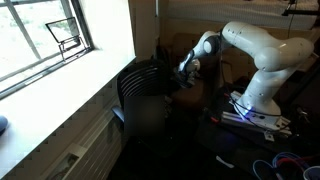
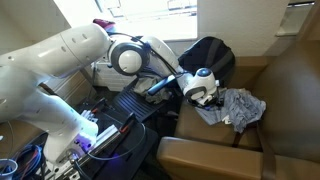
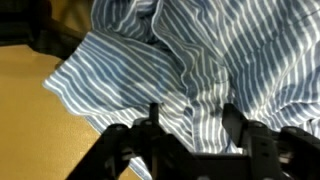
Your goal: Pick up a shirt from the couch and place it on the armchair headrest
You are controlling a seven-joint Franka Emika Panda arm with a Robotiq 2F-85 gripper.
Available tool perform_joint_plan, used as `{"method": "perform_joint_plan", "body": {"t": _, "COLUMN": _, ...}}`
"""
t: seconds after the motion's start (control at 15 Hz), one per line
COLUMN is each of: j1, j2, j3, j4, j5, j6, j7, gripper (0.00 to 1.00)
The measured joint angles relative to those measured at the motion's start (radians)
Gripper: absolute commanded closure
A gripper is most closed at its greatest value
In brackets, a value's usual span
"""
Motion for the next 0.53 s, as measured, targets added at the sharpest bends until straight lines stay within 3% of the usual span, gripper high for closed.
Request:
{"method": "perform_joint_plan", "body": {"t": 0.33, "j1": 0.001, "j2": 0.0, "j3": -0.001, "j4": -0.001, "j5": 0.032, "j6": 0.002, "j7": -0.003, "gripper": 0.98}}
{"method": "perform_joint_plan", "body": {"t": 0.53, "j1": 0.0, "j2": 0.0, "j3": 0.0, "j4": -0.004, "j5": 0.043, "j6": 0.002, "j7": -0.003, "gripper": 1.0}}
